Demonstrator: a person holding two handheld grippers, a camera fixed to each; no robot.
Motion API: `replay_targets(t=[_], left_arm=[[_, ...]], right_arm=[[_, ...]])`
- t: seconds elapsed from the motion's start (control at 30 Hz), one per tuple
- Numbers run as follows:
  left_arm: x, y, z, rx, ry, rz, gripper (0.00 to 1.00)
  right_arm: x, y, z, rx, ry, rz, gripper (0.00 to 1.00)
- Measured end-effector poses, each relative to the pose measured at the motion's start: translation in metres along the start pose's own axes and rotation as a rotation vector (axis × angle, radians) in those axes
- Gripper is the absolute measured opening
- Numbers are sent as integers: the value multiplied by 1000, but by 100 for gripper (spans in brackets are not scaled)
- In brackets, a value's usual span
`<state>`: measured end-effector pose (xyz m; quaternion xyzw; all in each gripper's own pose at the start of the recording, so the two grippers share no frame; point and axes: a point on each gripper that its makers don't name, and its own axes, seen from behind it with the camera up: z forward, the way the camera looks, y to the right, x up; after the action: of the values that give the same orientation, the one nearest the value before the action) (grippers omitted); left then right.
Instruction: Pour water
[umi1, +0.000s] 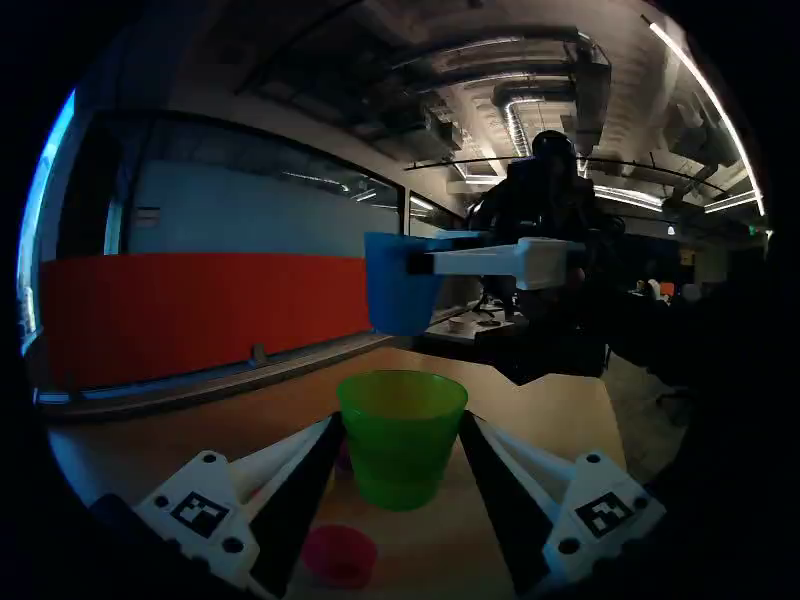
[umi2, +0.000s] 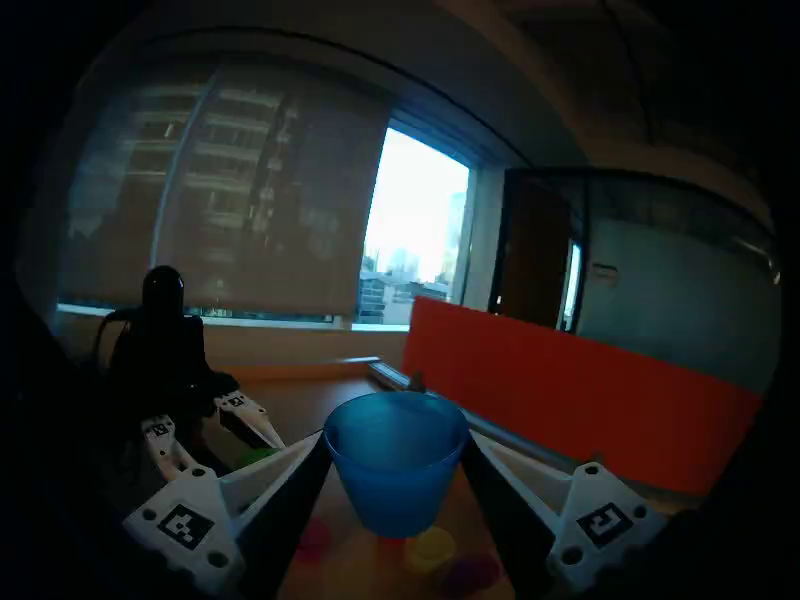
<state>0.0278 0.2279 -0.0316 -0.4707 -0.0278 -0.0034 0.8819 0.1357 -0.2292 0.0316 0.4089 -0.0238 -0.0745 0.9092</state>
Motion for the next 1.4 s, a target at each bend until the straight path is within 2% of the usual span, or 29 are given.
replay_targets(t=[0.07, 0.2, 0.43, 0.87, 1.4], left_arm=[[-1, 0, 1, 1, -4, 1, 84], [-3, 0, 2, 2, -19, 2, 84], [-11, -2, 6, 2, -55, 9, 84], [-35, 3, 9, -17, -149, 29, 84], [-75, 17, 20, -66, -271, 41, 83]], right_arm=[[-4, 2, -1, 0, -7, 34, 90], [-14, 5, -5, 1, -28, 63, 90], [-36, 8, -12, -1, -88, 56, 90], [-84, -1, -22, 26, -188, 71, 90], [-140, -10, -35, 54, -288, 113, 90]])
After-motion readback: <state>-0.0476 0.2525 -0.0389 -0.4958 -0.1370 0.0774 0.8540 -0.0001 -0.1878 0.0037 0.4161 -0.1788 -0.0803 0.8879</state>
